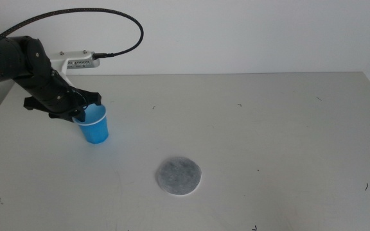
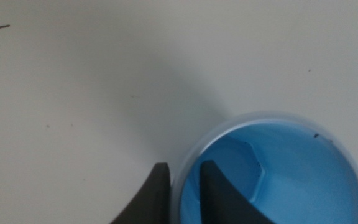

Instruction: Place an empty cup on a cup mat.

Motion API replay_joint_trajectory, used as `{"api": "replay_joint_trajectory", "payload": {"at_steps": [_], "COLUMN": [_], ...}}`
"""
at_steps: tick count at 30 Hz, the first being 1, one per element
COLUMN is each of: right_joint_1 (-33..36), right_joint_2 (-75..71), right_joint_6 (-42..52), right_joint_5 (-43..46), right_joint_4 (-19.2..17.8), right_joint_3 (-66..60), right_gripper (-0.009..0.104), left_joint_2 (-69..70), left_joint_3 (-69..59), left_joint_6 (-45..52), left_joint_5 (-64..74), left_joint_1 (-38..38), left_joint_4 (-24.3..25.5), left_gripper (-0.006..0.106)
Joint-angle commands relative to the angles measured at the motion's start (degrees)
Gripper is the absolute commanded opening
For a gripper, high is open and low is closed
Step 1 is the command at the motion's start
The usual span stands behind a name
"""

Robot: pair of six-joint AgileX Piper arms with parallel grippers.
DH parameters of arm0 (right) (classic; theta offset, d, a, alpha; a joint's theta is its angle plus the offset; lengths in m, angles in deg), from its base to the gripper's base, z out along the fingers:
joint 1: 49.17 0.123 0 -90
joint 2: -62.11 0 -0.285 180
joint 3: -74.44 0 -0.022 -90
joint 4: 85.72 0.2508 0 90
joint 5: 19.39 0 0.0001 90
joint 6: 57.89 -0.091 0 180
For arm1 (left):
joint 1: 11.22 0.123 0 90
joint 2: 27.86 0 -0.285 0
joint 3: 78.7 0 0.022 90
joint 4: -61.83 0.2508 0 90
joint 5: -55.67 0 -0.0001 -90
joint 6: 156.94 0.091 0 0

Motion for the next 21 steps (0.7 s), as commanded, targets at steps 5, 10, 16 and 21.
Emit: {"api": "replay_joint_trajectory", "payload": {"at_steps": [5,10,16,21], "right_joint_1": [0.1,0.1,0.1,0.1], "right_joint_2": [-1.1,-1.1,-1.1,-1.1], "right_joint_6": [0.5,0.5,0.5,0.5], "right_joint_5": [4.5,4.5,4.5,4.5], "right_joint_4": [-0.5,-0.5,-0.5,-0.5], "right_joint_3": [0.7,0.7,0.7,0.7], "right_gripper": [0.094,0.094,0.094,0.094], "left_joint_2": [3.4,7.0,14.9,20.8], "left_joint_3": [1.7,1.7,1.7,1.7], "left_joint_6": [-0.3,-0.3,-0.5,-1.1], "left_joint_5": [-1.8,-0.9,0.1,4.5], "left_joint_1": [-0.1,-0.1,-0.5,-1.7], "left_joint_4": [-1.1,-1.0,-1.1,-2.5], "left_gripper": [0.0,0.0,0.0,0.0]}}
